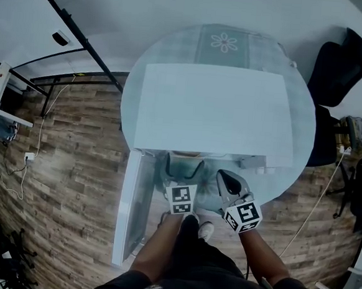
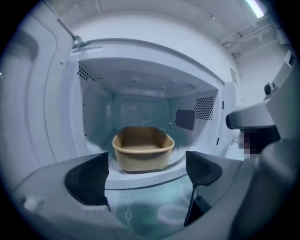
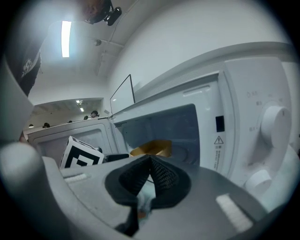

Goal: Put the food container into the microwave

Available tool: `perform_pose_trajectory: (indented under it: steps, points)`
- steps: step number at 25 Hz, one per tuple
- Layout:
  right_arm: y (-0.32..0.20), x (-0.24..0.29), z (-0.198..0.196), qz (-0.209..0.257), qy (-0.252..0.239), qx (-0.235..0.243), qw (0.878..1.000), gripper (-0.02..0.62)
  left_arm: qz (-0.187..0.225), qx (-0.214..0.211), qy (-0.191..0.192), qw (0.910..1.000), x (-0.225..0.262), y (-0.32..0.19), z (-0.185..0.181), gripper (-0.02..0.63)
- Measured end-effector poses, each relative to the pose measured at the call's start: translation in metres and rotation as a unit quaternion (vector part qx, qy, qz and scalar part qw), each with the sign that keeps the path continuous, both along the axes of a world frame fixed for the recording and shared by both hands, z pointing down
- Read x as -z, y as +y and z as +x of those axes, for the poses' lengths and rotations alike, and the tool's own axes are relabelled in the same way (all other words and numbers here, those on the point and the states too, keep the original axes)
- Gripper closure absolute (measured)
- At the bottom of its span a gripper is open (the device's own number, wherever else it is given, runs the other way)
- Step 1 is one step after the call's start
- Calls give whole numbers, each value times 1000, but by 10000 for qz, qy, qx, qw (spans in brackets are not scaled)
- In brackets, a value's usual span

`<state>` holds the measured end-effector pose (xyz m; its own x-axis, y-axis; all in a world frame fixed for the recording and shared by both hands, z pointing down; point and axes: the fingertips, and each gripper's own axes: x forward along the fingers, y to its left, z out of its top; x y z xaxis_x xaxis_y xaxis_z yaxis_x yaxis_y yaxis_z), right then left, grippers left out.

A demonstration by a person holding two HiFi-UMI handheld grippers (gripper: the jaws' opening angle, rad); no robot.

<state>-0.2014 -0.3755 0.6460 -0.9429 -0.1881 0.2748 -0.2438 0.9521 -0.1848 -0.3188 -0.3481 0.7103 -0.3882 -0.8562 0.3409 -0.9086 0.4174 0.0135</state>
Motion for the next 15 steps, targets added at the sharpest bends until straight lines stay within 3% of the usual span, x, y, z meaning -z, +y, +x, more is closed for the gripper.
perform_pose_trajectory:
  steps: [8, 15]
  points:
    - [26, 27, 22, 161, -171, 160, 9996, 594, 228, -198, -288, 9991, 49, 38, 47, 123]
    - [46, 58, 51, 296, -439, 75, 9986, 594, 690, -279, -569, 9956, 105, 73, 89, 308]
